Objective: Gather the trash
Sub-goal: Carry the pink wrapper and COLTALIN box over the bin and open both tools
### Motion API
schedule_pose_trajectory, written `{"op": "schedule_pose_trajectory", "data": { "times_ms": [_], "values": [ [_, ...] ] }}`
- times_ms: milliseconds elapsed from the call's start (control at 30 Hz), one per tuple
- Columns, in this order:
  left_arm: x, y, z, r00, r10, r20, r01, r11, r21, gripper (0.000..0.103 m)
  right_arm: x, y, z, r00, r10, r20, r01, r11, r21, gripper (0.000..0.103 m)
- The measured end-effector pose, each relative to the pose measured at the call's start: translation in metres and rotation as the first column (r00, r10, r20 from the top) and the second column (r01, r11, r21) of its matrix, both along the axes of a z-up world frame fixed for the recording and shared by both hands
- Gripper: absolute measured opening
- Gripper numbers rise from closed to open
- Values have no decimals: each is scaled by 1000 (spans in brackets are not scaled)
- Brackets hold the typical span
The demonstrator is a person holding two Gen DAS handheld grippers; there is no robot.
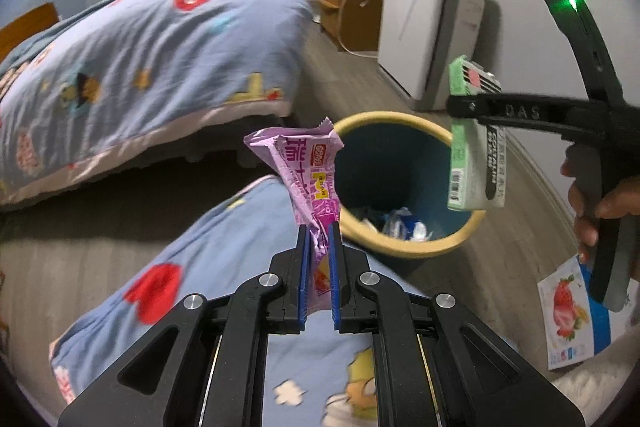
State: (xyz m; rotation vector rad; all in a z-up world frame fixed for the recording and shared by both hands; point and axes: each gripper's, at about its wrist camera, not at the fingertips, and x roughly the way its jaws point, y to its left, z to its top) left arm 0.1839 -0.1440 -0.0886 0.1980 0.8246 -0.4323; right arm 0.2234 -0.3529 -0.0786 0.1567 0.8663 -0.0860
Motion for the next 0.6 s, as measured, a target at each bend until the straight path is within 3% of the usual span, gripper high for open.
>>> {"op": "schedule_pose_trajectory", "data": {
  "times_ms": [233,600],
  "values": [
    [27,-51,-19,998,-32,-48,32,999,5,10,15,-46,-25,996,-80,-46,85,986,141,75],
    [62,-93,-59,991,-38,-128,42,999,26,10,22,-75,-58,986,-131,-108,154,957,245,76]
  ]
}}
